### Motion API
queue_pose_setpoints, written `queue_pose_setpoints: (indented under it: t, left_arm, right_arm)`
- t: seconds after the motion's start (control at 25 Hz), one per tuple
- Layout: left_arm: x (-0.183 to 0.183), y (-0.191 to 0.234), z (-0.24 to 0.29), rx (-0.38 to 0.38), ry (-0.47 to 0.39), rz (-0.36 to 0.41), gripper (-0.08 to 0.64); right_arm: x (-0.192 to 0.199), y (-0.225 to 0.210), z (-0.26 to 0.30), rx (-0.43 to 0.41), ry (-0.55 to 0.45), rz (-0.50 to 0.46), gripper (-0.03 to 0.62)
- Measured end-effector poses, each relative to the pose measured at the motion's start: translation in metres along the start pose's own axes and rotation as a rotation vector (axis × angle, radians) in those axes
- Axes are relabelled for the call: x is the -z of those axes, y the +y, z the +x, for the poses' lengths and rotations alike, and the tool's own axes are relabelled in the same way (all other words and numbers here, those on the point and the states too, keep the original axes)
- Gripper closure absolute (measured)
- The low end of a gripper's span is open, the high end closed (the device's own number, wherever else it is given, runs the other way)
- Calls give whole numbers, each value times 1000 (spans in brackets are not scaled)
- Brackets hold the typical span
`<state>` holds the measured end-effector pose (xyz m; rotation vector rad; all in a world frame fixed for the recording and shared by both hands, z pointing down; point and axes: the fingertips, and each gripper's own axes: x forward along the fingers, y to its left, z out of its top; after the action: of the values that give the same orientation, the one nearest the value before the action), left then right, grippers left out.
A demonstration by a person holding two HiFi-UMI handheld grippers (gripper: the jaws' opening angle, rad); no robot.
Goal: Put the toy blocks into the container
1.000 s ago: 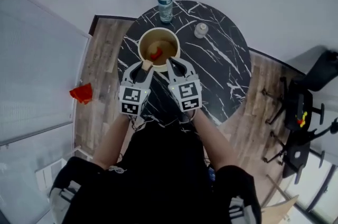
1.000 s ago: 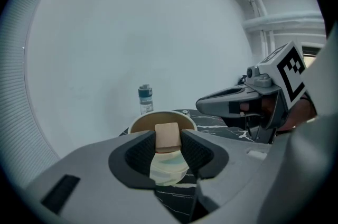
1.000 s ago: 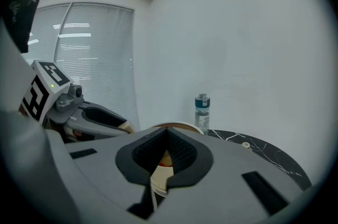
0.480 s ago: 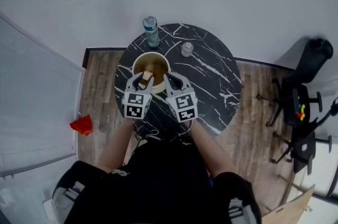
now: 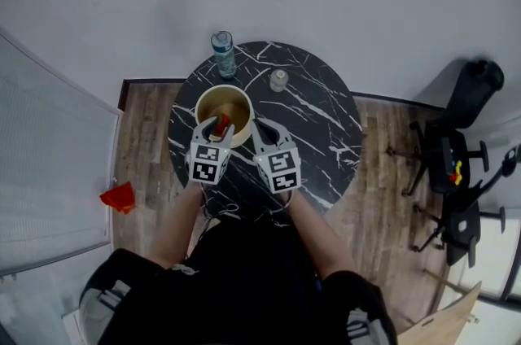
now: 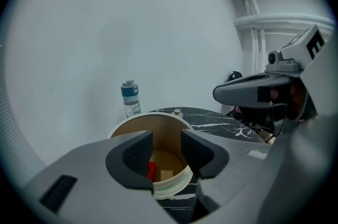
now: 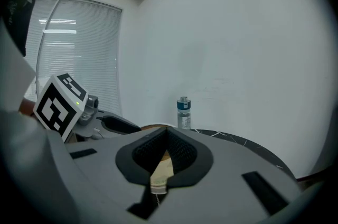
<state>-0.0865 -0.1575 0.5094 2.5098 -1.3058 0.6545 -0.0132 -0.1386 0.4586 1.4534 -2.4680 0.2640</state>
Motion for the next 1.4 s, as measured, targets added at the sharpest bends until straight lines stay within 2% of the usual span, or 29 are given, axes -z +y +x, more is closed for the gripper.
queue_pose_setpoints:
  t: [0.28,0.52,0.72,0.76,1.0,1.16,1.4]
  left_arm:
    - [-6,-2,-26,-29,-59,-9,410]
    - [-4,10,-65,-107,-132,-49,419]
    - [-7,23,-99,-177,-193,-89,551]
    - [-11,24,-106,-184,-208,-101,559]
    - [-49,25,-143,-193,-303,-74,560]
    - [-69,36,-164,-241,-365,-66,560]
    - [-70,34,-168,-246,-373,-79,560]
  right_arm:
    - [4,11,-4,-13,-2,11,595]
    - [-4,32,-6,-53,-23,-27,595]
    - [-22,48,-9,-46,-76,-60,595]
    - [-26,51,-10,-45,-84,-70,595]
    - [-69,67,-33,-48,-170,-112,595]
    - [-96,66,-52,-38,-222,-147,595]
    - [-100,57,-63,7,-209,-168,595]
